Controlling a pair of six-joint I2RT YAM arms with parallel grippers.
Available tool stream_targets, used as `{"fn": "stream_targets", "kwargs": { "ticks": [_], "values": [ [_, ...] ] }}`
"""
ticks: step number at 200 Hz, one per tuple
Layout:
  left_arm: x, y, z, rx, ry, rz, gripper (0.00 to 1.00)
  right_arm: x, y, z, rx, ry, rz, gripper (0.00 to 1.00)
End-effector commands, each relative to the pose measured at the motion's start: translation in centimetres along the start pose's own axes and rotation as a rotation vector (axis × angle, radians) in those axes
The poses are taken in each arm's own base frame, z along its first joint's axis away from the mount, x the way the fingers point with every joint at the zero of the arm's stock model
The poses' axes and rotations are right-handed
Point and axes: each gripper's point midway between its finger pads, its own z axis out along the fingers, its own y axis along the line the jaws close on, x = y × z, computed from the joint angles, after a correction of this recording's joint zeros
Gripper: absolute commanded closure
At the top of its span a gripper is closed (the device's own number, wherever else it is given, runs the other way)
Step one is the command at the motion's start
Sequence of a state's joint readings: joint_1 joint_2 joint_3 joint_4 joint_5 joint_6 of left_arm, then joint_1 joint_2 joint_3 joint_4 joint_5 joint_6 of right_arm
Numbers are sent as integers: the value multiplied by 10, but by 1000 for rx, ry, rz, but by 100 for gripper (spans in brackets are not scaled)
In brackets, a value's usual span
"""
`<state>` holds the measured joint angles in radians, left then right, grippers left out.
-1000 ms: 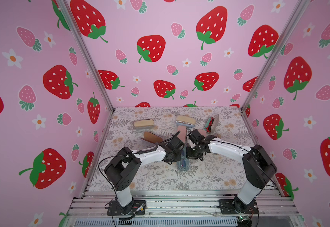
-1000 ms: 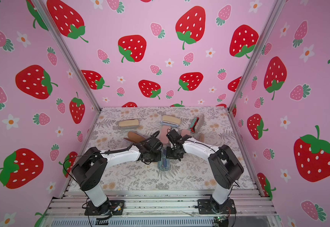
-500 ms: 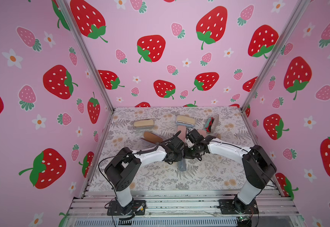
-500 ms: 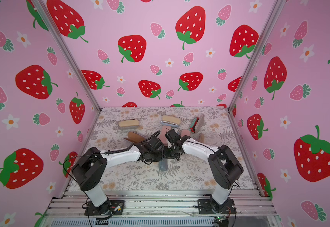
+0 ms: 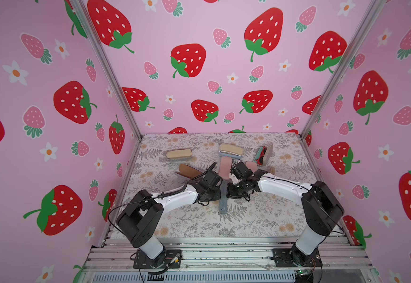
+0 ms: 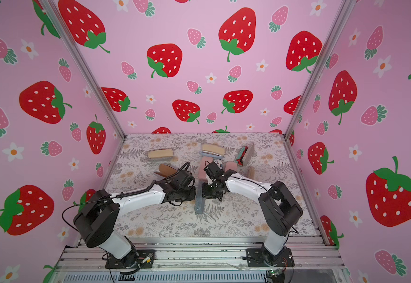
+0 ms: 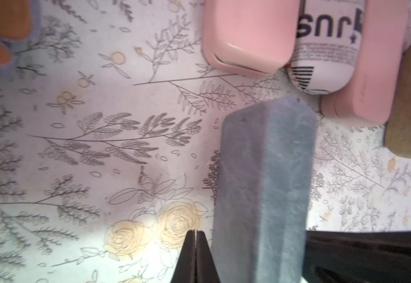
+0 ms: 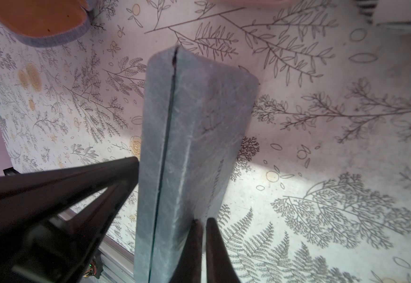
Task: Close the glasses case
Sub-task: Close the glasses case at the center of the board.
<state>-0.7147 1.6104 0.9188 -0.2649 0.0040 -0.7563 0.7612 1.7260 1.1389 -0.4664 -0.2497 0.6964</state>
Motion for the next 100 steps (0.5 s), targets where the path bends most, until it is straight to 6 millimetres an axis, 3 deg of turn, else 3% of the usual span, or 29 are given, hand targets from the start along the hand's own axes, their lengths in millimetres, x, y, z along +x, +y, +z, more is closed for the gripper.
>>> {"fn": "stream_targets", "kwargs": {
  "ticks": [1, 18, 45, 76, 100],
  "values": [
    [2, 11, -2, -15, -2, -9, 97, -5, 4, -9, 5, -32, -3, 89],
    [1, 18, -6, -24, -10, -21, 95, -7, 0, -13, 35, -44, -2, 86],
    [-6, 26, -17, -31, -38, -38, 82, -10, -7, -22, 91, -68, 1, 78],
    [-20, 36, -40, -54, -97, -48, 60, -11, -24, -37, 180, -111, 4, 66],
    [-35, 56, -59, -100, -154, -78, 41, -9, -32, -52, 217, -142, 5, 53]
  ]
}}
